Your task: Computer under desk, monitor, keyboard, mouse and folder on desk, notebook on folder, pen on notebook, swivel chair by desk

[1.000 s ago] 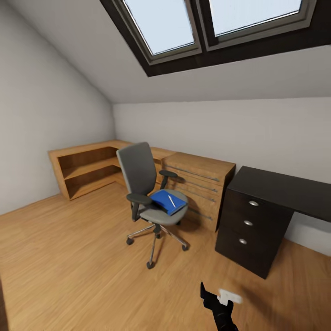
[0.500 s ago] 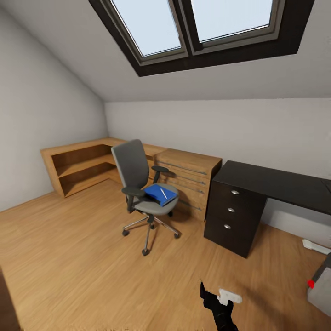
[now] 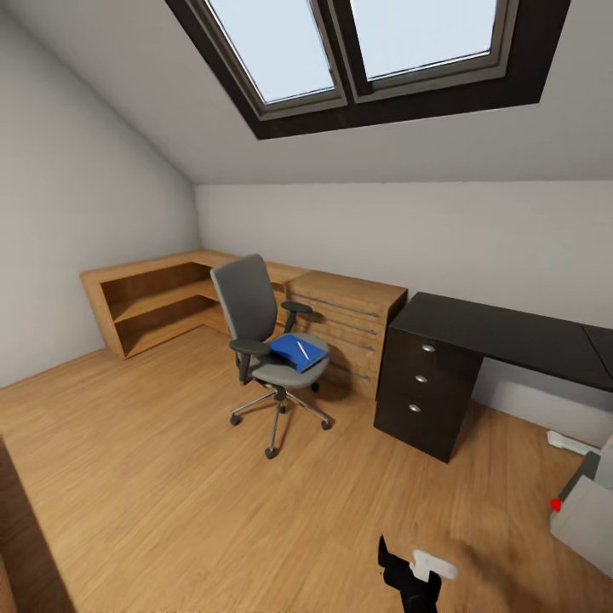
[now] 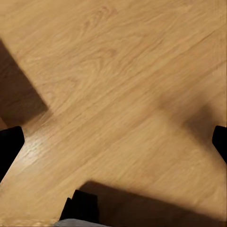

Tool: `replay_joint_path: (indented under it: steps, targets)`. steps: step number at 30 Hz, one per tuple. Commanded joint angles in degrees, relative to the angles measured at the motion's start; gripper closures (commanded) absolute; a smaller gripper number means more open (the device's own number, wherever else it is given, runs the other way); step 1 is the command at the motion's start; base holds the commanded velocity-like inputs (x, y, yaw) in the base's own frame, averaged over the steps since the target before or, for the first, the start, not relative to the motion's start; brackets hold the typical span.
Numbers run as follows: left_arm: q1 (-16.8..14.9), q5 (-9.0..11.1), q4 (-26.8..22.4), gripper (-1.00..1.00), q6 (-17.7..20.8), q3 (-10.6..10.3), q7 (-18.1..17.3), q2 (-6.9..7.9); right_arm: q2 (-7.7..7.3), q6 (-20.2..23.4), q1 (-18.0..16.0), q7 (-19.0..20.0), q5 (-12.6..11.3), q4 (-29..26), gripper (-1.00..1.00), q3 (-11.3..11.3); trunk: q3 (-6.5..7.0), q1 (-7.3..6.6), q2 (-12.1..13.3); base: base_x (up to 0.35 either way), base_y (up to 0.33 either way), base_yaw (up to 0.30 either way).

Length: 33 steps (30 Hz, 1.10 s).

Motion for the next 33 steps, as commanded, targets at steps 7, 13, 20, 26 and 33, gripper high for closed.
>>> replay_joint_path:
  steps: [7, 13, 20, 26, 33]
  targets:
    - [-0.04, 0.36, 6.28, -1.00, -3.33, -0.24, -0.22, 0.06, -0.44, -0.97, 6.00, -0.61, 0.19, 0.04, -1.00, -0.35, 1.10, -1.55, 2.79, -0.005, 0.000, 0.000]
    - [-0.04, 0.36, 13.96, -1.00, -12.20, -0.22, -0.24, 0.00, -0.98, -2.18, 10.34, -0.70, 0.21, 0.04, -1.00, -0.35, 2.16, -2.87, 5.20, 0.000, 0.000, 0.000]
    - [-0.04, 0.44, 20.76, -1.00, -17.79, -0.11, -0.36, -0.07, -1.42, -8.37, 17.35, -0.71, 0.26, 0.08, -1.00, -0.35, 3.42, -4.41, 8.01, 0.000, 0.000, 0.000]
    - [-0.04, 0.57, 22.28, -1.00, -18.41, -0.05, -0.41, -0.05, -2.06, -9.63, 21.02, -0.66, 0.20, 0.13, -1.00, -0.35, 4.52, -5.73, 10.41, 0.000, 0.000, -0.033]
    - [-0.04, 0.47, 22.44, -1.00, -18.48, -0.07, -0.48, -0.09, -2.97, -9.77, 23.45, -0.60, 0.21, 0.11, -1.00, -0.35, 4.82, -5.95, 10.81, 0.000, 0.000, -0.108]
